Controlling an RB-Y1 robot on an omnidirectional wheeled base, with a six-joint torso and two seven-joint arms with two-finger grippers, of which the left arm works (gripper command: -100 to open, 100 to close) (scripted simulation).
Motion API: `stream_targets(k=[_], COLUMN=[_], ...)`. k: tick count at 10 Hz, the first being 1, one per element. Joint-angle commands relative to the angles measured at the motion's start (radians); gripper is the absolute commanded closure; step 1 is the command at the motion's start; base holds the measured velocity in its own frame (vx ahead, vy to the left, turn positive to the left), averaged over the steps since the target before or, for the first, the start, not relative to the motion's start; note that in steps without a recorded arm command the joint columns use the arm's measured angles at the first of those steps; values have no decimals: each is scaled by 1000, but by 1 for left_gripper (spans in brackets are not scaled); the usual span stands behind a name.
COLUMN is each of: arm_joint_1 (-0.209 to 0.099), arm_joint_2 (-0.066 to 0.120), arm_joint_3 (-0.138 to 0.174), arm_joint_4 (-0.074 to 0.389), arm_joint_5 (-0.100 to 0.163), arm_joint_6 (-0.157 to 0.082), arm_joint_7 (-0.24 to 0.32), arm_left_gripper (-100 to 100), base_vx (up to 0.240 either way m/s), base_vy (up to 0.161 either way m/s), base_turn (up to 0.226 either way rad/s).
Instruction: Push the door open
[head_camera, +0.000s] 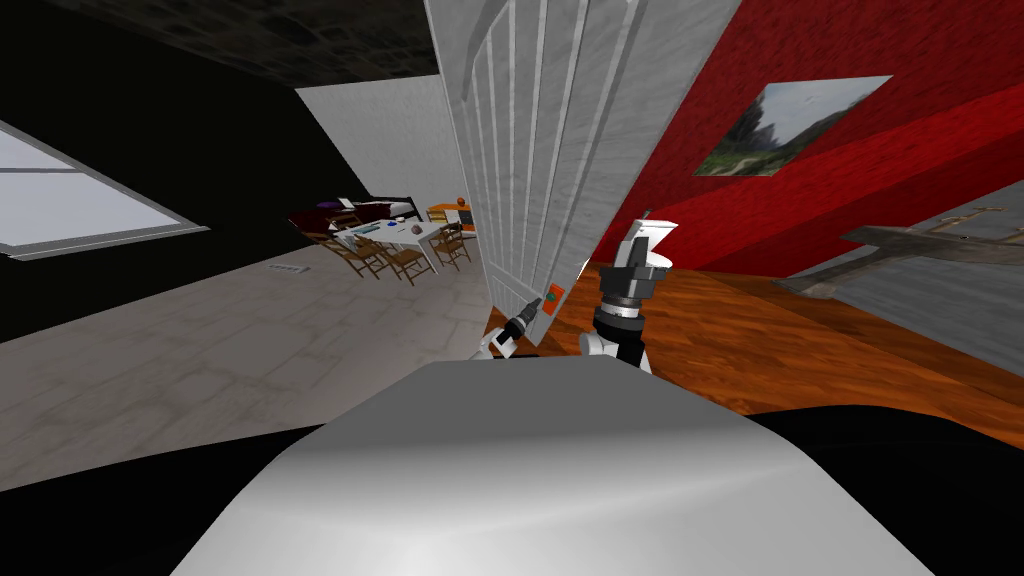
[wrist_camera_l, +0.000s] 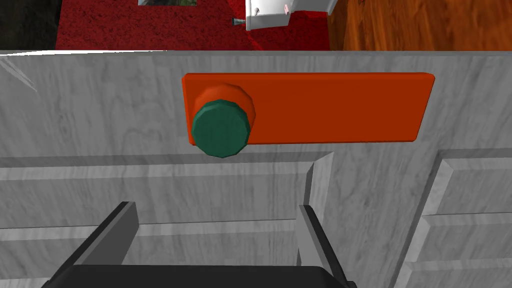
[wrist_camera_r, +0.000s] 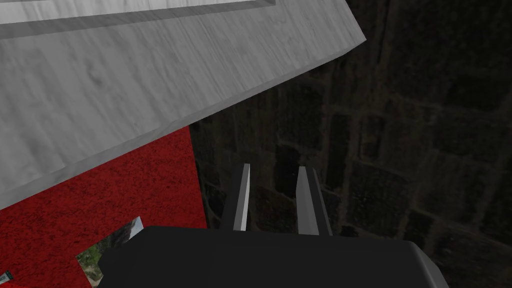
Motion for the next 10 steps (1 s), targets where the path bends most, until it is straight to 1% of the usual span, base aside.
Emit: stream_targets(k=[1, 2, 3, 4, 5, 6, 10], arm_joint_1=[-5, -7, -10, -11, -8, -8, -8], arm_joint_2=[3, -10, -38, -53, -41, -41, -41], arm_joint_3=[6, 10, 15, 16, 14, 14, 14], arm_joint_4=[3, 8, 13, 15, 14, 14, 14], arm_joint_5=[-1, -1, -2, -2, -2, -2, -2], arm_joint_6=[1, 0, -1, -1, -4, -4, -4], arm_joint_7=[-1, -3, -5, -6, -5, -5, -5], arm_left_gripper=[-100, -100, -100, -100, -100, 100, 100], base_vx=[147, 129, 142, 124, 51, 0, -14], base_vy=[-172, -180, -218, -186, -74, 0, 20], base_turn=[-35, -29, -37, -18, 6, 0, -4])
